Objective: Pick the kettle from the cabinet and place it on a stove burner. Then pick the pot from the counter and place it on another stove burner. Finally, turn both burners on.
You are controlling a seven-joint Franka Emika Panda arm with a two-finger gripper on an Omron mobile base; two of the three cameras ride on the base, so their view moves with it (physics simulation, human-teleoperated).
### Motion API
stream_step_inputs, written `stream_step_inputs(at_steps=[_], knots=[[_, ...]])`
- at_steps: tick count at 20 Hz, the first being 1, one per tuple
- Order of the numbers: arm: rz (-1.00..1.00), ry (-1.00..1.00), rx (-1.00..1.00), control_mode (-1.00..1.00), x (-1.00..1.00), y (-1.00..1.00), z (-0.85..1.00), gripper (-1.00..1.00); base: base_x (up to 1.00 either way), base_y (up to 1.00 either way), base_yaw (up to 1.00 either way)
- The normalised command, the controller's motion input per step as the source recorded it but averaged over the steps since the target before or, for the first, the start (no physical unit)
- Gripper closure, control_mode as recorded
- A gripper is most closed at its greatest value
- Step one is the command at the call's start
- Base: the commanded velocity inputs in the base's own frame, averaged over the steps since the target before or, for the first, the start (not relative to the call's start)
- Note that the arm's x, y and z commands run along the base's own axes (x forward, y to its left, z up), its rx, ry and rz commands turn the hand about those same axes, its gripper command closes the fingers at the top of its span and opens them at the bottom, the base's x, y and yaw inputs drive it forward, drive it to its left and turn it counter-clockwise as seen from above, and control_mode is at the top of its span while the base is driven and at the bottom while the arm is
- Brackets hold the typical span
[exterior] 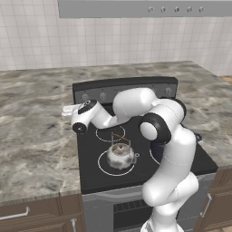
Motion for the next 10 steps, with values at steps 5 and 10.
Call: stream_step_inputs(at_steps=[5,10], knots=[[0.0,0.0,0.06,-1.0,0.01,-0.17,0.0,-1.0,0.0,0.0,0.0],[0.0,0.0,0.04,-1.0,0.13,-0.06,0.0,-1.0,0.0,0.0,0.0]])
